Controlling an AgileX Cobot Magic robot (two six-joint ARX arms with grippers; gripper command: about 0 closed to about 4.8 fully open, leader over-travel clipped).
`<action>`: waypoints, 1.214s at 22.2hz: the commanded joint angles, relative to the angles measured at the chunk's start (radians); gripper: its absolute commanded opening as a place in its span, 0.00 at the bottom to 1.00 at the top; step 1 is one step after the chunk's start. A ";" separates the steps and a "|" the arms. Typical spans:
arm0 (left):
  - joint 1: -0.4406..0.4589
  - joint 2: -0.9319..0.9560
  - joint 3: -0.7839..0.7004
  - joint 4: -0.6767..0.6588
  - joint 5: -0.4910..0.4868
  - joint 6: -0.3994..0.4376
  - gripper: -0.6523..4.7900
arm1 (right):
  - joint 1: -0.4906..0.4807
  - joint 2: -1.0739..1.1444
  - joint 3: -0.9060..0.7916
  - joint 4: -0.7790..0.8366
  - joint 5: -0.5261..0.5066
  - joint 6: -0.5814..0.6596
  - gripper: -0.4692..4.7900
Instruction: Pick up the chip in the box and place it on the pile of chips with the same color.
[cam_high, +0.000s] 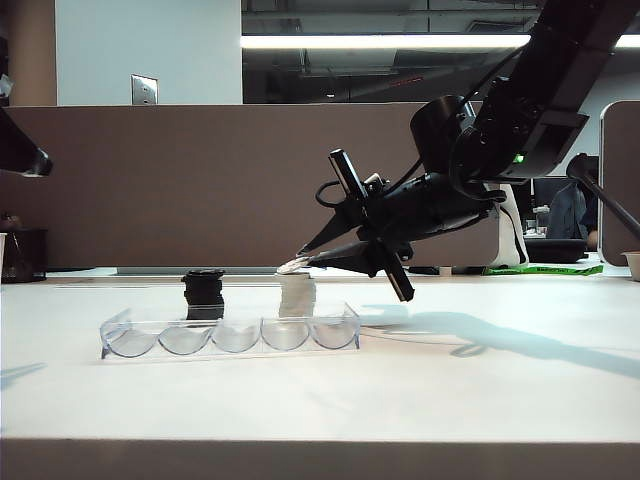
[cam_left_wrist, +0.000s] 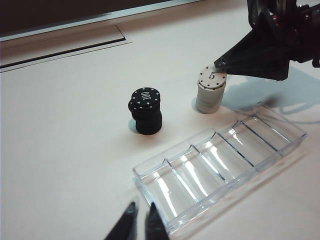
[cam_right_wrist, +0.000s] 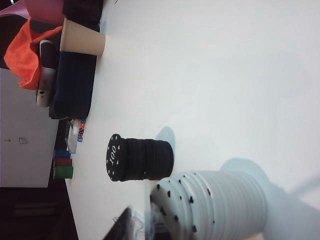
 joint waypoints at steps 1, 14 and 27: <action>0.000 -0.002 0.003 0.013 0.004 -0.003 0.17 | -0.001 -0.003 0.004 0.025 0.002 -0.008 0.19; 0.000 -0.002 0.003 0.013 0.004 -0.003 0.17 | -0.059 -0.004 0.004 0.064 -0.007 -0.026 0.19; 0.000 -0.002 0.004 0.032 -0.101 0.002 0.11 | -0.118 -0.114 0.004 0.006 0.274 -0.574 0.07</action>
